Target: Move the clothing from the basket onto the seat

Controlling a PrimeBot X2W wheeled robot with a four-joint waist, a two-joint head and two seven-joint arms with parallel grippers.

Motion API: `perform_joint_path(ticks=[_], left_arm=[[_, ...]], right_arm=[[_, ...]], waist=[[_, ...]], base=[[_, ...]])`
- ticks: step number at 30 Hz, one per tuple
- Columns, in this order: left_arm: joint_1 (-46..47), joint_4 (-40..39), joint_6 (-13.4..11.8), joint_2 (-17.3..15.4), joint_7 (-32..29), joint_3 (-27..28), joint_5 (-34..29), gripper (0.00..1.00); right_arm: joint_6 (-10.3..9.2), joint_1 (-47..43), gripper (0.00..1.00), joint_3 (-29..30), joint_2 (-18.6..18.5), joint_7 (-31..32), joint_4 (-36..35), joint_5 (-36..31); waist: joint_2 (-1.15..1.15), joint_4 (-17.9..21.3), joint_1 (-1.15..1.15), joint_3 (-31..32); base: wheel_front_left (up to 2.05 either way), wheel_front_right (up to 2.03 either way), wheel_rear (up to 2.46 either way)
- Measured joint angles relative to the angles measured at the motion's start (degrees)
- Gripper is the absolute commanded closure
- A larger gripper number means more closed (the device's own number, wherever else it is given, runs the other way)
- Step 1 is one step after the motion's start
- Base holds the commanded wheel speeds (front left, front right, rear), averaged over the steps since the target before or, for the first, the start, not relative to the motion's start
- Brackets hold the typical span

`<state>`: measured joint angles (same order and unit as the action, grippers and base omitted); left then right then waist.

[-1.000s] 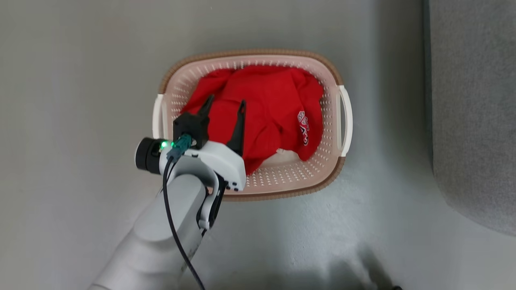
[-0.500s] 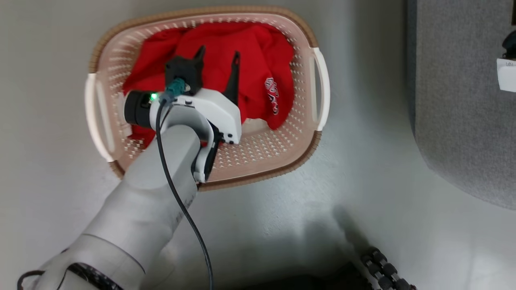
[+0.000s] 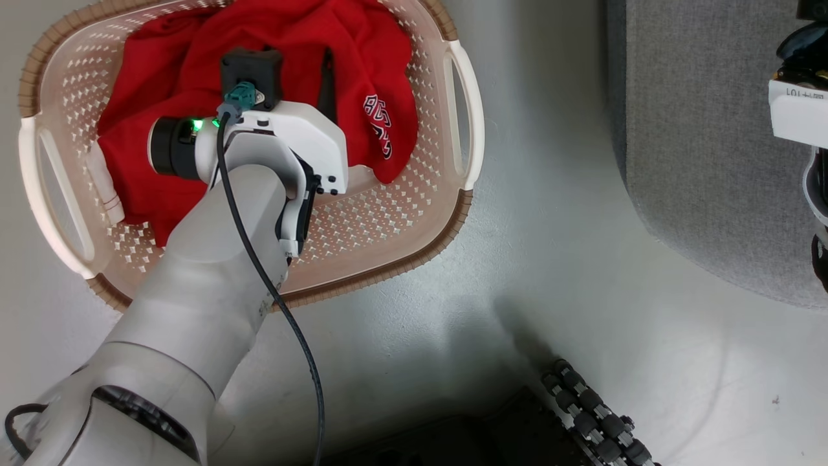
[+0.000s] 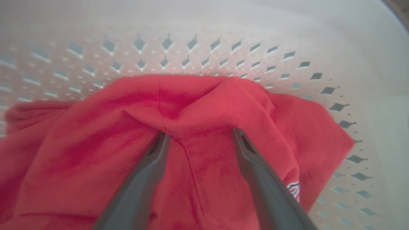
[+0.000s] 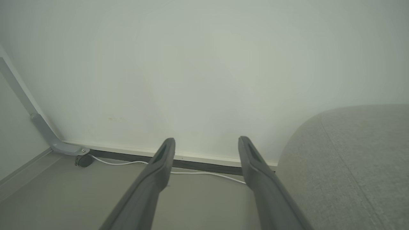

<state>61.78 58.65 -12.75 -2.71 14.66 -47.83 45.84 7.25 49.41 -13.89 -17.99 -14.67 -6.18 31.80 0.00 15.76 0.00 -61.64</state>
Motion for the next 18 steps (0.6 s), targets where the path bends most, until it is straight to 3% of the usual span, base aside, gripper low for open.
perform_joint_path(ticks=[8,15,16,17,18], left_arm=[[1.8,5.0,0.1,0.0,-0.1,-2.8,4.0,0.00],[4.4,7.4,-0.1,-0.1,-6.5,-7.8,6.7,0.00],[4.5,7.6,-0.1,0.0,-7.1,-8.6,6.9,0.35],[4.6,8.1,-0.2,0.0,-8.2,-9.5,6.9,0.78],[4.5,8.3,-0.2,-0.1,-8.8,-10.1,7.1,1.00]], right_arm=[[0.01,-0.1,0.00,0.1,0.7,0.0,0.2,0.1],[0.01,-0.6,0.00,0.2,0.7,0.0,1.3,0.5],[0.01,-0.6,0.00,0.2,0.7,0.0,1.4,0.5],[0.01,-0.6,0.00,0.2,0.7,0.0,1.5,0.5],[0.01,-0.6,0.00,0.2,0.7,0.0,1.5,0.5]], waist=[[0.00,0.9,0.00,-0.4],[0.00,1.1,0.00,-0.3],[0.00,1.0,0.00,-0.3],[0.00,1.0,0.00,-0.2],[0.00,1.0,0.00,-0.1]], base=[[0.00,0.00,0.00],[0.00,0.00,0.00],[0.00,0.00,0.00],[0.00,0.00,0.00],[0.00,0.00,0.00]])
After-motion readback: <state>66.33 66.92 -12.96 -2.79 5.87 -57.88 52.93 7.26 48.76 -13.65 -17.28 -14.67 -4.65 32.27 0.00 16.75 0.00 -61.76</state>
